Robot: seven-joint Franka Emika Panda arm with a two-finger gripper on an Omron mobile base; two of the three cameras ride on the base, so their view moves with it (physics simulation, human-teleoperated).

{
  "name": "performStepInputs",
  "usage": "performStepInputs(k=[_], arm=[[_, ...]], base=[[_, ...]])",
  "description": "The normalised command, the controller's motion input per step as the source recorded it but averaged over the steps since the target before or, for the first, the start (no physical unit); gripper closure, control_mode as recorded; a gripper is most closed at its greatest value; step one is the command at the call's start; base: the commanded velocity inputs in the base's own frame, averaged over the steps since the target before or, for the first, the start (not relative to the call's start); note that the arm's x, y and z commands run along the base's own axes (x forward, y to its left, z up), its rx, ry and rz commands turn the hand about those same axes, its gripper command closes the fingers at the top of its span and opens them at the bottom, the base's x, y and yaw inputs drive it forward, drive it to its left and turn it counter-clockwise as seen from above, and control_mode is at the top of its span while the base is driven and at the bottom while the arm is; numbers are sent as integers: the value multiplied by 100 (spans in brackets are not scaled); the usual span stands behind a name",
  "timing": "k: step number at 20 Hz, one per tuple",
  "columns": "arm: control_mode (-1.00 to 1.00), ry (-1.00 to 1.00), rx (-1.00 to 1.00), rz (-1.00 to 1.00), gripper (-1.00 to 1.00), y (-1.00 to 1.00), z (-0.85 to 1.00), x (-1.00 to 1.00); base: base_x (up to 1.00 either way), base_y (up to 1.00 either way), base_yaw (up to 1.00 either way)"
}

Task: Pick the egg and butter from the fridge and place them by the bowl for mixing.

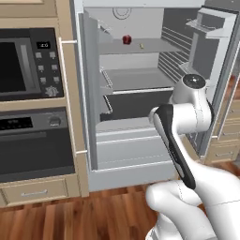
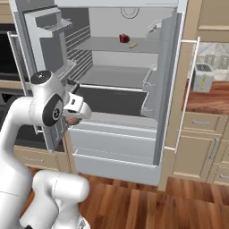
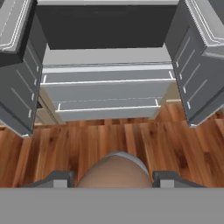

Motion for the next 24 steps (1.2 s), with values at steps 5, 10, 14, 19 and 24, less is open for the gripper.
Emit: performStepInputs(k=[5,10,14,19,24], arm=[[100,0,0,0,100,0,0,0],[100,0,0,0,100,0,0,0],[100,0,0,0,100,0,0,0],[100,0,0,0,100,0,0,0],[100,0,0,0,100,0,0,0]], base=[[-45,0,-3],[-35,2,-59],[-33,4,-76],[-23,3,-84],[-12,6,-93]])
